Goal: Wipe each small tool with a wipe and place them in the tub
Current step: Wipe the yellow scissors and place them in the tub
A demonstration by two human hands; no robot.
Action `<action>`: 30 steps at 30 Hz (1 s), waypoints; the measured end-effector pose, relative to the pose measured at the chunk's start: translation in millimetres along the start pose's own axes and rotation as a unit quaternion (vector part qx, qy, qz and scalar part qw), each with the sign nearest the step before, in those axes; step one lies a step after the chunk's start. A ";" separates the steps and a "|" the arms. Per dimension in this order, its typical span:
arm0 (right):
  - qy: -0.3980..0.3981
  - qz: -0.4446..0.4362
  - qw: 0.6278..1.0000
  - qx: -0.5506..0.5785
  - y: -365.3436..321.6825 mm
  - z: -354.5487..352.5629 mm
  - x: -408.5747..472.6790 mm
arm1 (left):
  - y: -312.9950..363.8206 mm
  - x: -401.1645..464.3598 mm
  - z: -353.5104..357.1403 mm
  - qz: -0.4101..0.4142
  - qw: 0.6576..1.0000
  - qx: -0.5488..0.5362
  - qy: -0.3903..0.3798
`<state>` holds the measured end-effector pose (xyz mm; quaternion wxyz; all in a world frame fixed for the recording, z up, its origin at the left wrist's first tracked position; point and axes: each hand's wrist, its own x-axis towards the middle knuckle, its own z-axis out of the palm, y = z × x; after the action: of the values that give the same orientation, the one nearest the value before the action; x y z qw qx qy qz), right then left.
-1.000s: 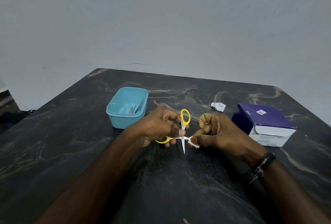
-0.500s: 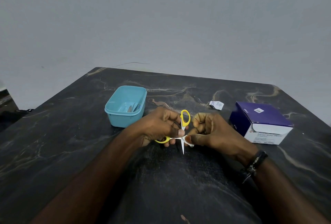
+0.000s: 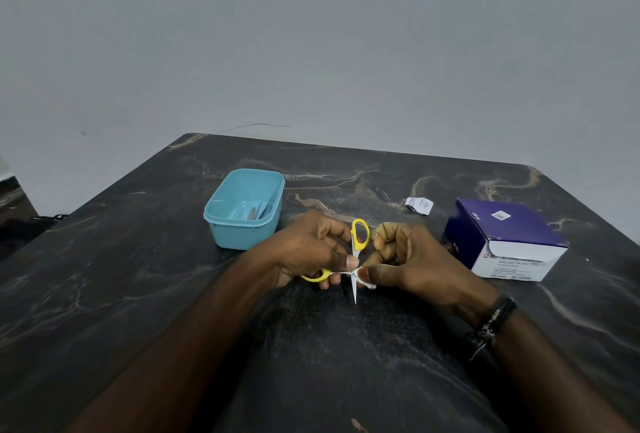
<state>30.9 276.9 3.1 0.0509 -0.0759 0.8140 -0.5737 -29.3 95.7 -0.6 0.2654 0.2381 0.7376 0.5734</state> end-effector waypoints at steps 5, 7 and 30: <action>0.010 0.001 1.000 0.028 -2.1 -1.8 0.7 | 2.3 -1.6 -5.9 0.014 0.999 -0.009 -0.033; 0.019 0.000 0.999 0.035 -2.0 -2.8 0.4 | 2.3 -2.8 -8.2 0.021 0.998 -0.016 -0.061; 0.206 0.002 0.970 0.129 1.9 -6.2 6.6 | 0.5 1.2 -11.8 0.000 0.995 -0.100 0.000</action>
<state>23.2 282.1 3.4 -0.1078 0.0526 0.7259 -0.6773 -38.0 88.1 2.1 0.2879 0.2107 0.6763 0.6445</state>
